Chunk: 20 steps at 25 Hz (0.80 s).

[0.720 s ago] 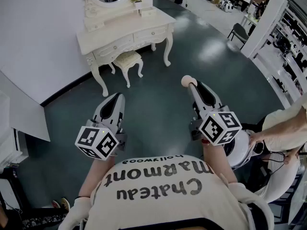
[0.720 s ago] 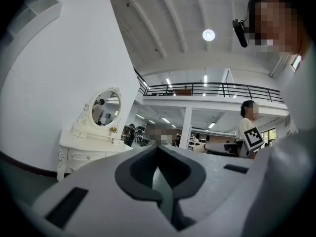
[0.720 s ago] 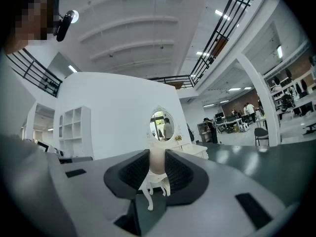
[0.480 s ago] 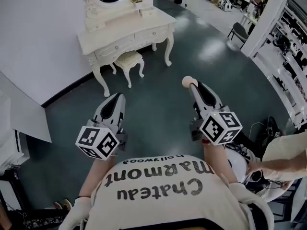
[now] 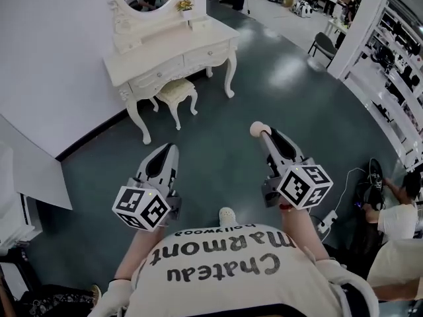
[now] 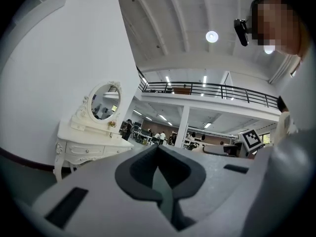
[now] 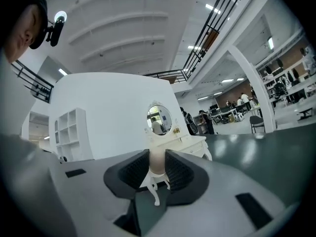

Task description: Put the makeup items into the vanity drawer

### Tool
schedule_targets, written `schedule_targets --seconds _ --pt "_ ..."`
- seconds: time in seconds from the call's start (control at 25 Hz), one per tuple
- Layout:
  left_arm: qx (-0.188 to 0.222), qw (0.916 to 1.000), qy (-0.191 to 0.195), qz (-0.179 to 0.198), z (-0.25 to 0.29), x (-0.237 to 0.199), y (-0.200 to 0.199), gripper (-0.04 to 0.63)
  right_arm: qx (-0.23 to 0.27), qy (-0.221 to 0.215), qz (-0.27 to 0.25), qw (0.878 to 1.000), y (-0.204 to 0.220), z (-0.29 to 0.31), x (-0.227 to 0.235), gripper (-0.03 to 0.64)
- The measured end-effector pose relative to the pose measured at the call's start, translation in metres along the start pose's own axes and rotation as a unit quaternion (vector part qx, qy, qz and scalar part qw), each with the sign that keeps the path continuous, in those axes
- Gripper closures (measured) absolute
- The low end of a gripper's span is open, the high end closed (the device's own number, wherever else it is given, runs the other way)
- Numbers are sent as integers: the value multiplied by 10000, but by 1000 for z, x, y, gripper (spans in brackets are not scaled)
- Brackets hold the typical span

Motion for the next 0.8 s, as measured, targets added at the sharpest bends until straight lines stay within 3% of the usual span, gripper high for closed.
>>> schedule_targets --seconds 0.32,0.8 --pt "-110 9999 -49 -118 40 -29 15 588 -140 -128 41 9998 14 53 19 499" --pt "16 10000 -90 -10 155 -68 17 588 -9 -400 -52 9992 -9 167 85 499"
Point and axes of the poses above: the fingertips, and each gripper's own axes: z forward along the fingers, x to its right, y out of its underside, the point moved 4 cm from there along -z, backward along the fingers, and after that the axes turned 13 degrees about x, right-handed, at the moved point
